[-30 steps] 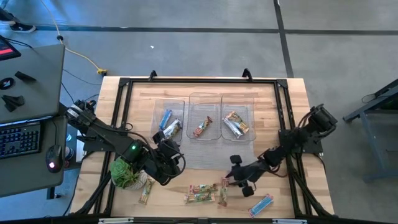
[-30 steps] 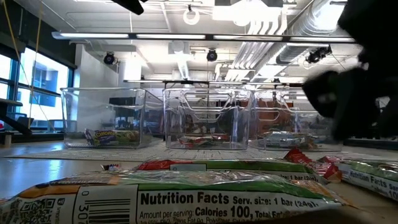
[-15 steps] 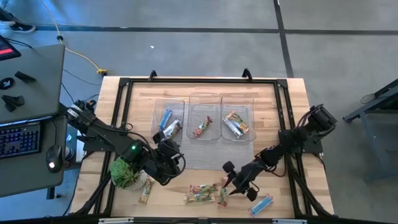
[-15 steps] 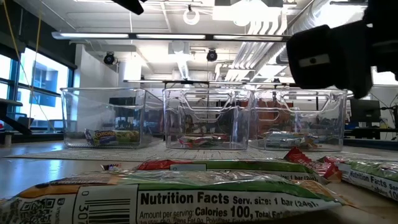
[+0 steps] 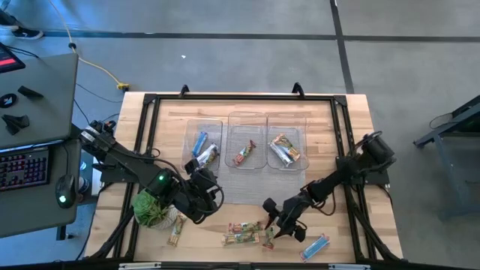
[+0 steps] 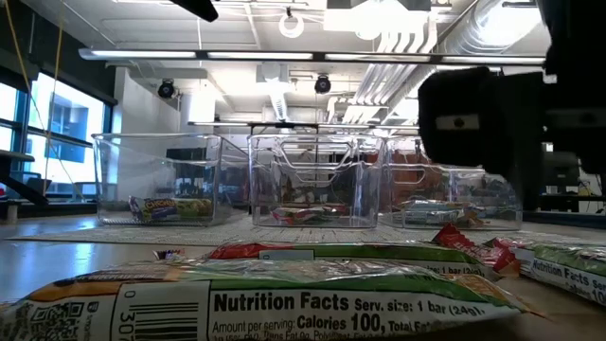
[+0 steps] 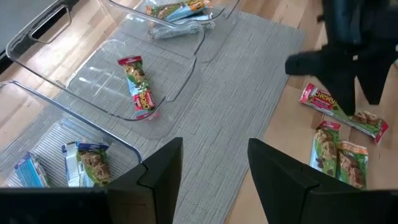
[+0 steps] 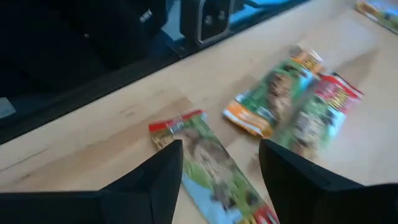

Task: Pick and place Granola Bars by type
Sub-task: Put the red granola bar into the middle transparent bin

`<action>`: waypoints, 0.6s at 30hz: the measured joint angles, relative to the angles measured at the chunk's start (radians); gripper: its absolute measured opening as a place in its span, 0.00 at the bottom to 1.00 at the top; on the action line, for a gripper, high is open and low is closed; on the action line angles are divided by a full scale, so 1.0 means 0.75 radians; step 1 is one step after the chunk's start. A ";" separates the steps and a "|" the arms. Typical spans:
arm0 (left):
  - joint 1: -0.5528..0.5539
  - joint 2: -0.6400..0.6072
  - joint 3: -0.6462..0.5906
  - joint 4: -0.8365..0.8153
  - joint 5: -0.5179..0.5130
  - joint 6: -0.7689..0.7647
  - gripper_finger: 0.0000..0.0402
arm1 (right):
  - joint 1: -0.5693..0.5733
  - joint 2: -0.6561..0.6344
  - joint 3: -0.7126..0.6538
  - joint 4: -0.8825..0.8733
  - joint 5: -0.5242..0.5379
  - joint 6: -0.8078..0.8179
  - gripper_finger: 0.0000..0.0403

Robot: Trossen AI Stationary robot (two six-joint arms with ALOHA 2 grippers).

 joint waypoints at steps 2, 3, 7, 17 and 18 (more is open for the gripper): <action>0.000 0.000 0.000 0.000 0.000 0.000 0.44 | -0.002 0.071 0.010 0.094 -0.038 -0.005 0.49; 0.000 0.000 0.000 0.000 0.000 0.000 0.44 | -0.002 0.101 0.029 0.109 -0.063 -0.002 0.49; 0.000 0.000 0.000 -0.001 0.016 0.000 0.44 | -0.009 0.196 0.116 0.036 -0.147 -0.026 0.49; 0.001 0.000 0.000 -0.006 0.053 0.000 0.44 | -0.048 0.266 0.189 -0.086 -0.117 -0.237 0.49; 0.001 0.000 0.000 -0.006 0.059 0.001 0.44 | -0.058 0.268 0.189 -0.091 -0.137 -0.220 0.49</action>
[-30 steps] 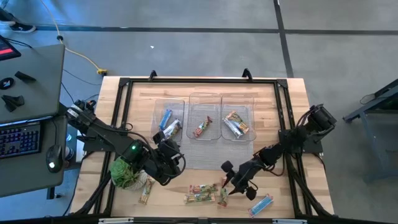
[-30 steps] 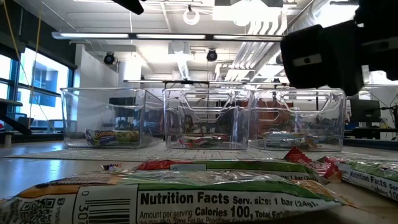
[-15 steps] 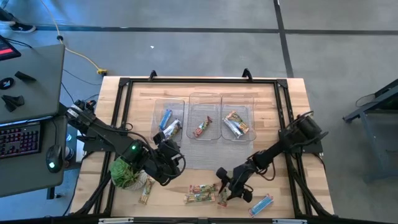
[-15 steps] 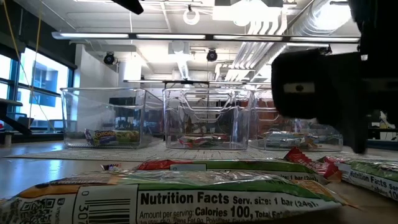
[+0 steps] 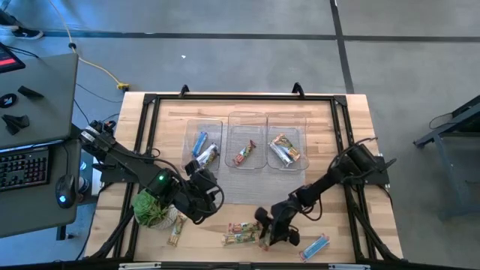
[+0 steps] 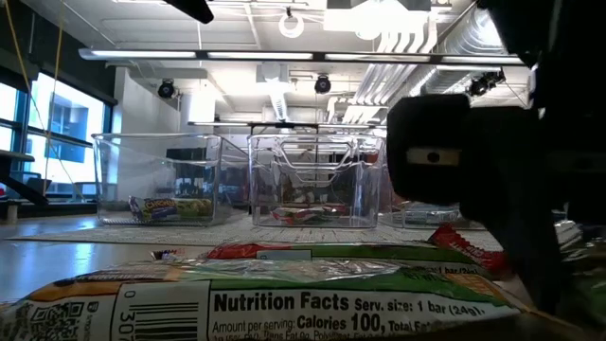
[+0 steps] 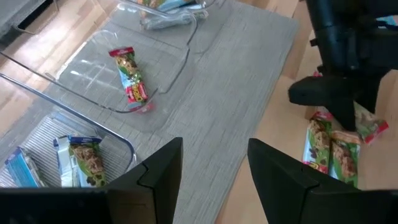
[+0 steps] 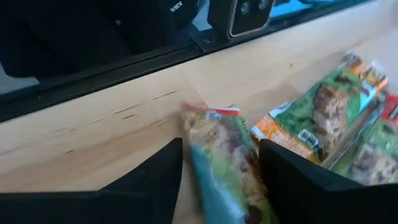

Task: Pick and place Granola Bars by type
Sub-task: Put the red granola bar into the middle transparent bin

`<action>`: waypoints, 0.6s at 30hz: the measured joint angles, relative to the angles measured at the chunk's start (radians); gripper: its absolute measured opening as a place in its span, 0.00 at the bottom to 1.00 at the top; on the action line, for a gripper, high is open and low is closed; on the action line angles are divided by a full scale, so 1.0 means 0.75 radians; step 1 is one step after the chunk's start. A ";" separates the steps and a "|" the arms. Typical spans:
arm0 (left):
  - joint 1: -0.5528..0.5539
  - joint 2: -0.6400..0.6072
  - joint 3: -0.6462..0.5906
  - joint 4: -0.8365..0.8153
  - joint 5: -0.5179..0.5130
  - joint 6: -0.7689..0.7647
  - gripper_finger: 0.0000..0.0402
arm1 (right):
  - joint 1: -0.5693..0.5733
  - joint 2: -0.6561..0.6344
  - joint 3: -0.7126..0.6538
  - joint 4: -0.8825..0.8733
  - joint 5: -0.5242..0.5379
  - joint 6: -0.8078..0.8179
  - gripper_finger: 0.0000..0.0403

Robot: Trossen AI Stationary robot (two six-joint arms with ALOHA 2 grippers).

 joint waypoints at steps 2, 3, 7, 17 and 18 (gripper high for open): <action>-0.001 0.000 0.000 0.000 0.015 0.011 0.44 | -0.016 0.001 0.000 -0.016 -0.031 0.057 0.48; -0.001 0.000 0.000 0.000 0.019 0.020 0.44 | -0.020 0.001 -0.001 -0.024 -0.035 0.090 0.48; -0.001 0.000 0.000 0.000 0.021 0.045 0.44 | -0.027 0.002 -0.003 -0.007 -0.062 0.168 0.41; -0.001 0.000 0.000 -0.008 0.020 0.080 0.44 | -0.033 -0.215 -0.010 -0.017 0.125 0.241 0.17; -0.001 0.000 0.000 -0.007 0.019 0.080 0.44 | -0.042 -0.258 -0.007 -0.012 0.196 0.203 0.16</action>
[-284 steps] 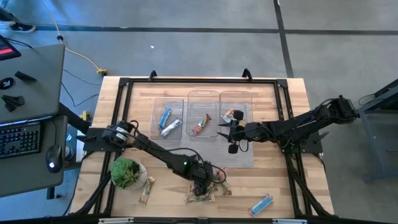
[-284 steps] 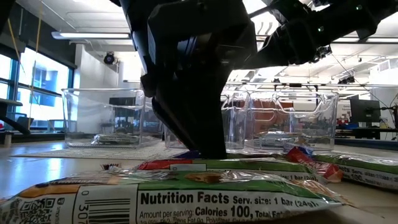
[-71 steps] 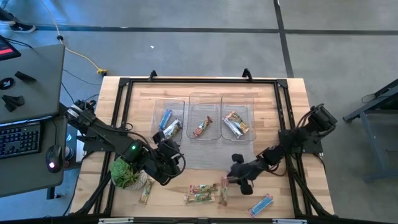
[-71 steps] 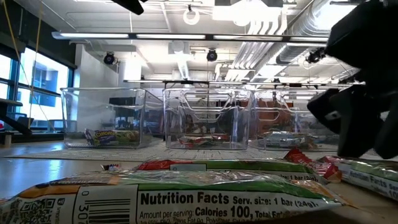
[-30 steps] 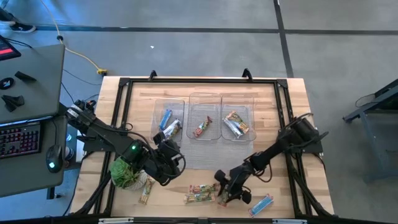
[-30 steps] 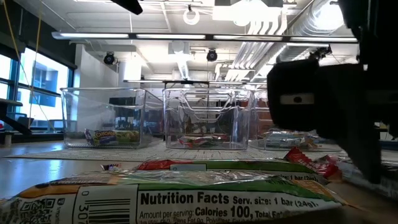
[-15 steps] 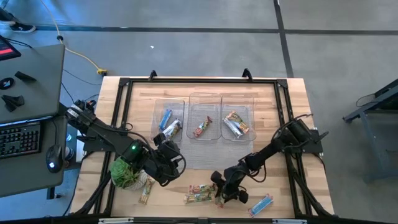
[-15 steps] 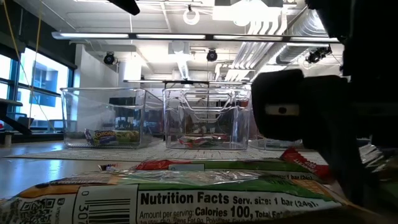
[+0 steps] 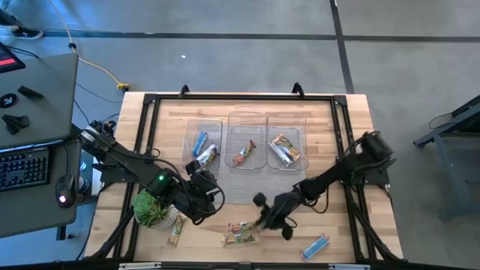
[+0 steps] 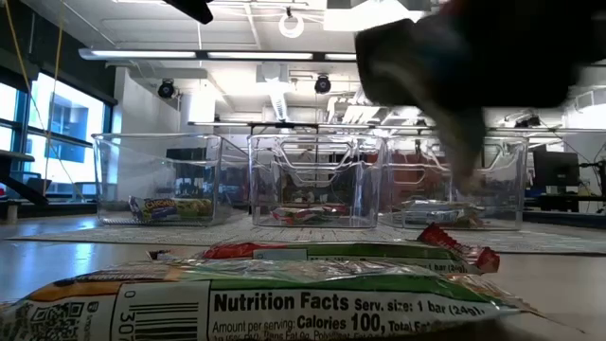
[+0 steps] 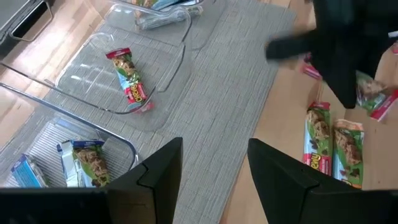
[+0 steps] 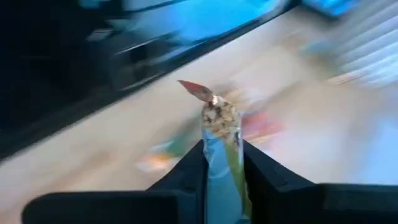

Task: Pick and place Granola Bars by type
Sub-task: Put the red granola bar into the middle transparent bin

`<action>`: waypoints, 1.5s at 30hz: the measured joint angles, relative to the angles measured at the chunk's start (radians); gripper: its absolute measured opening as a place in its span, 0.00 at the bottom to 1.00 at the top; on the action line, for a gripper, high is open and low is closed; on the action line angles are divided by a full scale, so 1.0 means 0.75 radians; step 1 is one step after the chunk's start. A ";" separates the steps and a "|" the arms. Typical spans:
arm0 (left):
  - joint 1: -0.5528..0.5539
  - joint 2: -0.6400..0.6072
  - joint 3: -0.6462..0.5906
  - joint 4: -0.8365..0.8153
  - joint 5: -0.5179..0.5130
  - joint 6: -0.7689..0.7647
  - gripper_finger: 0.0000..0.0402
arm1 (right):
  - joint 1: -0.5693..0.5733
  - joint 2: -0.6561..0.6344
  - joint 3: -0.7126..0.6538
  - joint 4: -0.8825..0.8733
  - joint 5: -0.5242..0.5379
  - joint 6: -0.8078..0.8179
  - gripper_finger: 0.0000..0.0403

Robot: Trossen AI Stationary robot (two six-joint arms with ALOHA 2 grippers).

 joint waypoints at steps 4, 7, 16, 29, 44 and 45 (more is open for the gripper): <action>0.000 0.000 0.000 -0.001 -0.002 0.000 0.44 | -0.092 -0.152 0.000 -0.007 0.286 -0.246 0.14; 0.000 0.000 0.000 -0.001 -0.004 0.000 0.44 | -0.228 -0.232 0.028 0.001 0.476 -0.367 0.15; 0.000 -0.001 0.000 0.002 -0.012 0.000 0.44 | -0.789 -0.181 0.201 -0.193 0.387 -0.069 0.17; 0.000 -0.001 0.000 -0.003 -0.012 0.035 0.44 | -0.854 -0.155 0.256 -0.324 0.323 -0.085 0.23; 0.000 -0.001 0.000 0.003 -0.015 0.030 0.44 | -0.266 -0.288 0.417 -0.699 0.162 0.104 0.37; 0.000 -0.001 0.000 0.005 -0.018 0.029 0.44 | -0.220 -0.266 0.417 -0.703 0.186 0.152 0.38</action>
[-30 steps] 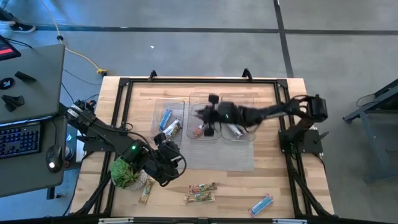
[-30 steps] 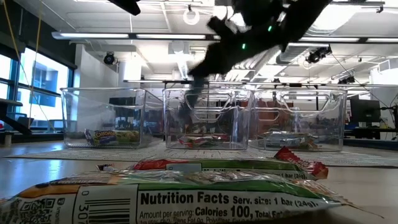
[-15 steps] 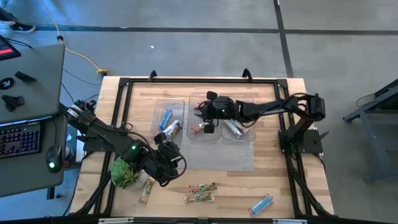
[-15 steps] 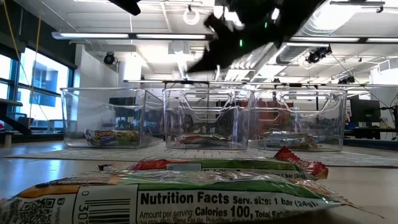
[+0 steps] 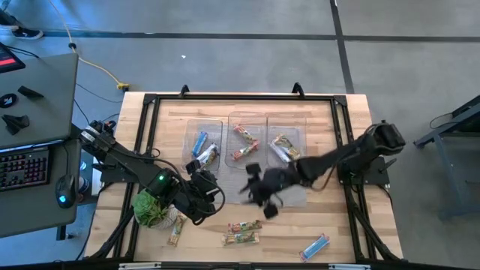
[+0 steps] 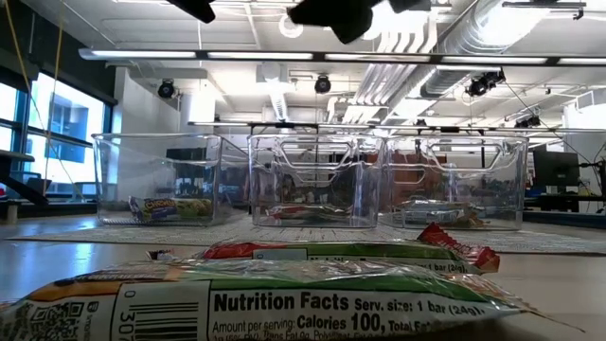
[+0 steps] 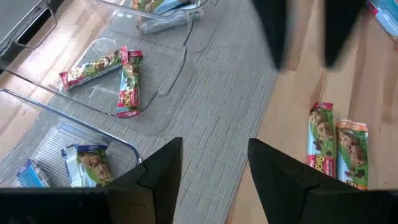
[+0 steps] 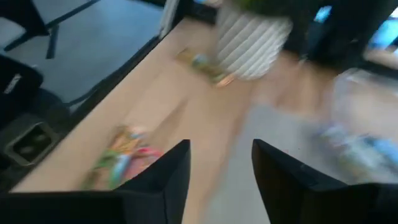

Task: Pick and place Granola Bars by type
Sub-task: Put the red granola bar into the middle transparent bin

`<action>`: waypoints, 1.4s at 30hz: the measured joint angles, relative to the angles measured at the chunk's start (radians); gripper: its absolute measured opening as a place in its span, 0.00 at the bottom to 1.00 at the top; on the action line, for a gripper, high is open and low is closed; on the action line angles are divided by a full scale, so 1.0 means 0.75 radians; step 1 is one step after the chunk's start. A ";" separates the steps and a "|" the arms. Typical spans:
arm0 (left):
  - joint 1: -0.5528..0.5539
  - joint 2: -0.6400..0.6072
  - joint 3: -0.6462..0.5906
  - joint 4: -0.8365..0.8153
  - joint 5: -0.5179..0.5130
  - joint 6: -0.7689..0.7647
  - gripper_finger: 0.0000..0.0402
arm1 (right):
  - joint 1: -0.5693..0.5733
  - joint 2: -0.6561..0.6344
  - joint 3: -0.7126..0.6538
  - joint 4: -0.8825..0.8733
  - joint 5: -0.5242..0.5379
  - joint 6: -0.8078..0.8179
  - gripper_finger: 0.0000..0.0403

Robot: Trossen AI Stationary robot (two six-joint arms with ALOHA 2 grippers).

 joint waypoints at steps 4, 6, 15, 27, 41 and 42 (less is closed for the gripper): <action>0.000 0.000 -0.001 0.008 -0.031 -0.005 0.44 | 0.148 0.128 -0.001 0.044 0.103 0.163 0.43; 0.000 0.000 -0.001 0.012 -0.038 -0.009 0.44 | 0.204 0.208 -0.001 0.103 0.153 0.216 0.45; 0.000 0.000 -0.001 0.027 -0.020 -0.008 0.44 | 0.317 0.520 -0.002 0.359 0.359 0.413 0.47; 0.000 0.000 -0.001 0.031 -0.018 -0.005 0.44 | 0.332 0.652 0.002 0.381 0.407 0.610 0.47; 0.000 0.000 -0.001 0.031 -0.017 -0.005 0.44 | 0.329 0.651 0.000 0.355 0.413 0.544 0.28; 0.000 0.000 -0.001 0.031 -0.017 -0.005 0.44 | 0.330 0.647 0.000 0.356 0.426 0.536 0.27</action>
